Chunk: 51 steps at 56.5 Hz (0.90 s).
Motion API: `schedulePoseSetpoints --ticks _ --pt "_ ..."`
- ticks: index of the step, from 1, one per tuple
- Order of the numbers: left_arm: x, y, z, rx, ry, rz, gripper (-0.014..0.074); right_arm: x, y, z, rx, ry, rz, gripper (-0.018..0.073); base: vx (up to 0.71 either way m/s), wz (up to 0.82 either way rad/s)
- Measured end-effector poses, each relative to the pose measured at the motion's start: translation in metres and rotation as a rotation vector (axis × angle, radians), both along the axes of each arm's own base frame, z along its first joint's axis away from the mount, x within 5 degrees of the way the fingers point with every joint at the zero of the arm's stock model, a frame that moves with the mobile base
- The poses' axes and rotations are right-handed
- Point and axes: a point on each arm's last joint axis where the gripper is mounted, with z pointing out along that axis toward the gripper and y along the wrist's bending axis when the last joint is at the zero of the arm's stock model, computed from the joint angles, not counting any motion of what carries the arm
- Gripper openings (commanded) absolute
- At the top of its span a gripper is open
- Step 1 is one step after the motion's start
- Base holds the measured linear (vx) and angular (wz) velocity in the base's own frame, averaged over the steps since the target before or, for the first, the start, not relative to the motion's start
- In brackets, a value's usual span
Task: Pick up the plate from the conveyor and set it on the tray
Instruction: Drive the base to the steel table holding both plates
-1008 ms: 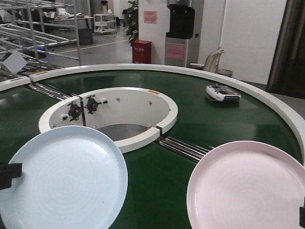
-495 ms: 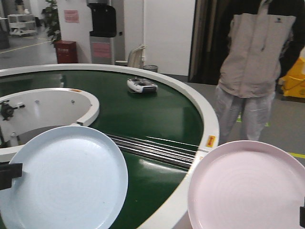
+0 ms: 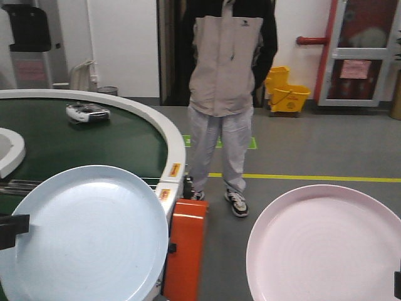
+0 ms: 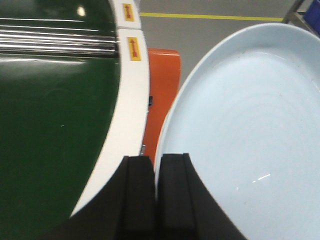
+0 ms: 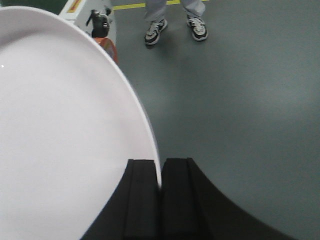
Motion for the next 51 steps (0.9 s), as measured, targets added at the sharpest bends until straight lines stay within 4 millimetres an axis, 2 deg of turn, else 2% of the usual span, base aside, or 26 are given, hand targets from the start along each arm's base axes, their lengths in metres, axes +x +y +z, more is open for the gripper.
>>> schedulePoseSetpoints --ticks 27,51 --pt "0.0 0.0 0.0 0.0 0.0 0.0 0.0001 0.0 0.0 0.0 0.0 0.0 0.0 -0.0009 -0.04 -0.52" --pt "-0.0003 0.0 0.0002 0.0 -0.001 0.0 0.0001 0.0 0.0 0.0 0.0 0.0 0.0 -0.0009 0.15 -0.57"
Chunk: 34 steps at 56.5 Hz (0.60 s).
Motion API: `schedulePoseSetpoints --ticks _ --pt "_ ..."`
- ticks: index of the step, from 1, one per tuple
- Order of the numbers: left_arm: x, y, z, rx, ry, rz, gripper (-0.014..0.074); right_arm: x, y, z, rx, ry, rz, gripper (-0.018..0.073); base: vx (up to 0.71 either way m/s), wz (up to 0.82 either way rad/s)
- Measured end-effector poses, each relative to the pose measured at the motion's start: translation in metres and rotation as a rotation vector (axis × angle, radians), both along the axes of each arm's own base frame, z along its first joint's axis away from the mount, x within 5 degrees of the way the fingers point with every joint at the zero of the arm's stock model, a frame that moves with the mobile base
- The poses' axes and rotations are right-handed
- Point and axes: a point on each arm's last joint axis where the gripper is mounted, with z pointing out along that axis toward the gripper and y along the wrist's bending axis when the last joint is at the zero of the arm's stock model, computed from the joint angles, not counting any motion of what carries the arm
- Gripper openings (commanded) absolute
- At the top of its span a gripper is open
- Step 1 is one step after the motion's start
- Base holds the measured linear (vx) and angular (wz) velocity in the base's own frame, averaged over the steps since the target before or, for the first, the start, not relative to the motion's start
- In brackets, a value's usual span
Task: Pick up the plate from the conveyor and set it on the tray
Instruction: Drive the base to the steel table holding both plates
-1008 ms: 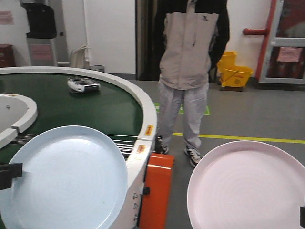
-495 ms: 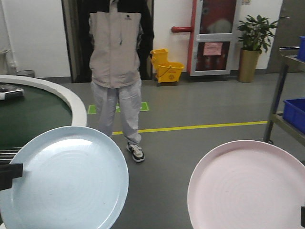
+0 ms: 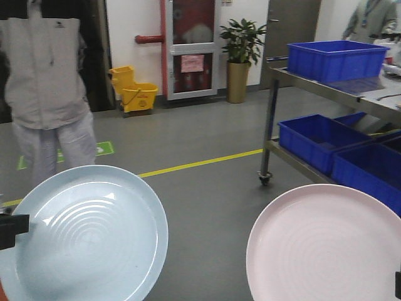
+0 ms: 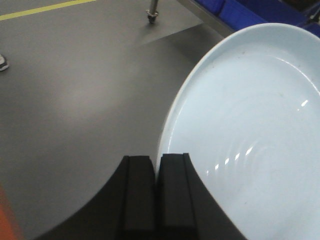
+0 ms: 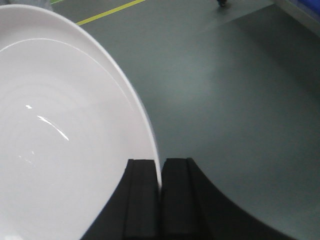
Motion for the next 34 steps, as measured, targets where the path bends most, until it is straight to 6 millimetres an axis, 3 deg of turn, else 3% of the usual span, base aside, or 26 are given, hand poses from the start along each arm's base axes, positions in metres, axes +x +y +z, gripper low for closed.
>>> schedulePoseSetpoints --ticks 17,34 --pt "-0.0001 -0.0001 0.0 -0.001 0.001 0.0 0.0002 0.0 -0.0001 0.0 -0.001 0.0 0.0 -0.0009 0.28 -0.47" --pt "-0.0001 -0.0001 0.0 -0.002 0.001 -0.001 0.0003 0.0 -0.0001 0.0 -0.001 0.0 0.0 -0.0009 0.38 -0.12"
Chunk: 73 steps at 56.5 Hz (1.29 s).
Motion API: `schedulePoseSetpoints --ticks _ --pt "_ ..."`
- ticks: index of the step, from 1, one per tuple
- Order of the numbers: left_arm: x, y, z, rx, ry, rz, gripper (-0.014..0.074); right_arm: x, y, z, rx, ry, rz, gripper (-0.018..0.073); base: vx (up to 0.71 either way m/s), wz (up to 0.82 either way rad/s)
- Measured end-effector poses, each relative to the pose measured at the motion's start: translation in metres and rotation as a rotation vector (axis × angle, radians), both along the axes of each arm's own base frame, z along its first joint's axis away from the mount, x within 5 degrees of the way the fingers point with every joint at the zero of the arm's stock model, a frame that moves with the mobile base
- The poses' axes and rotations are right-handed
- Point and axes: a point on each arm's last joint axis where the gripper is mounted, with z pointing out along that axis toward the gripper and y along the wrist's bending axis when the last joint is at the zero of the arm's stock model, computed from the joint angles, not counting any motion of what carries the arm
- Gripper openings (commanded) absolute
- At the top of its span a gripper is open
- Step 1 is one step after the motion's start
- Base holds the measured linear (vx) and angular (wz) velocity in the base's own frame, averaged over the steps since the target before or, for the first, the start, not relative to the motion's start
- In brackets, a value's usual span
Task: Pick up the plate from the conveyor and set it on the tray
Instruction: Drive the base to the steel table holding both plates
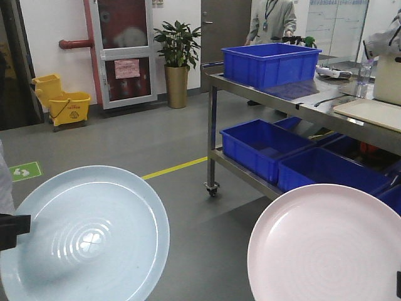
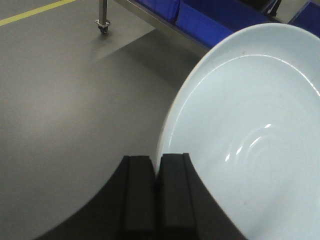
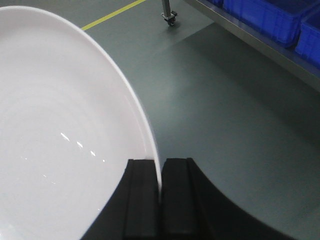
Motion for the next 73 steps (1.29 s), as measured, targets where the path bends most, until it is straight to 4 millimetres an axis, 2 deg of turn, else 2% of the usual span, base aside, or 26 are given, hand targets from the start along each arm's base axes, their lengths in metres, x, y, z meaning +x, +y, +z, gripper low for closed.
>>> schedulePoseSetpoints --ticks 47,73 --pt "0.0 0.0 0.0 0.0 0.0 0.0 0.0003 -0.0019 -0.0015 -0.003 -0.013 0.039 -0.011 -0.0009 0.5 0.08" --pt "0.0001 0.0001 0.0 0.001 -0.001 0.001 0.0003 -0.0019 -0.0015 -0.003 -0.013 0.039 -0.011 -0.0009 0.52 -0.3"
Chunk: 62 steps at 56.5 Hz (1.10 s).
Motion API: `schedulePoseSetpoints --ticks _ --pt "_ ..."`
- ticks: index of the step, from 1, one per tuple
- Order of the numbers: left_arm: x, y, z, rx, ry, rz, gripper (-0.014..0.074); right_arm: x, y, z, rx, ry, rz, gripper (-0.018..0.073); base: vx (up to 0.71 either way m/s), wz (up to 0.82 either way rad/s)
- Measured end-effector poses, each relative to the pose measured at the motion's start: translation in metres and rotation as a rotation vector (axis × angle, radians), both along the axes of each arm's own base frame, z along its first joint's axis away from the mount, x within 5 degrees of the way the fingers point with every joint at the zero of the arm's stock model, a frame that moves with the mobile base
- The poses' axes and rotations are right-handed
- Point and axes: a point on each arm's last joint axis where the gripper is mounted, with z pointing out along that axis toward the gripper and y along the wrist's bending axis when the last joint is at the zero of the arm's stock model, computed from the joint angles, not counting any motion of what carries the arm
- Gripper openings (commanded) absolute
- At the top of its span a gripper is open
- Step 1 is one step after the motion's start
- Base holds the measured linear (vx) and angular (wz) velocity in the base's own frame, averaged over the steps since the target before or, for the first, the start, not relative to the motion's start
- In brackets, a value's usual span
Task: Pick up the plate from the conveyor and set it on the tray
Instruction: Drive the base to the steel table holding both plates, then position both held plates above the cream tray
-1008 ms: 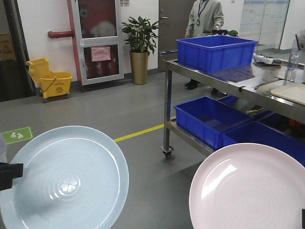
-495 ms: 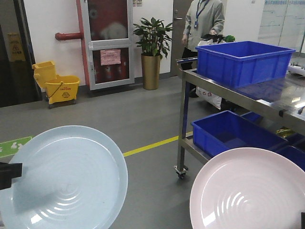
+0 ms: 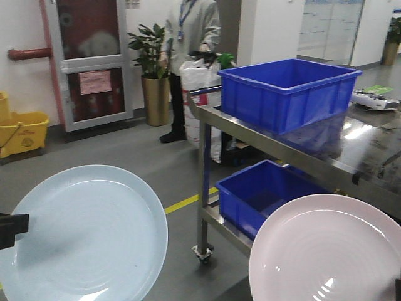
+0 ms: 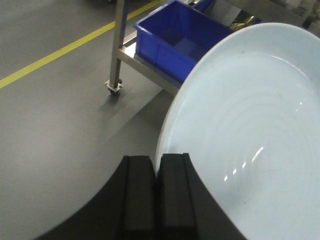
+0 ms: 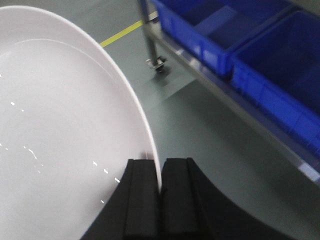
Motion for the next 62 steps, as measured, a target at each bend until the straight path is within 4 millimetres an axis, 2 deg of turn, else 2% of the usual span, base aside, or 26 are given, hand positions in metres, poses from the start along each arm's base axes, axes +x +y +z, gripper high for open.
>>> schedulePoseSetpoints --ticks 62 --pt "0.0 0.0 0.0 0.0 0.0 0.0 0.0003 0.0 0.0 0.0 0.0 0.0 0.0 -0.0009 0.38 -0.54"
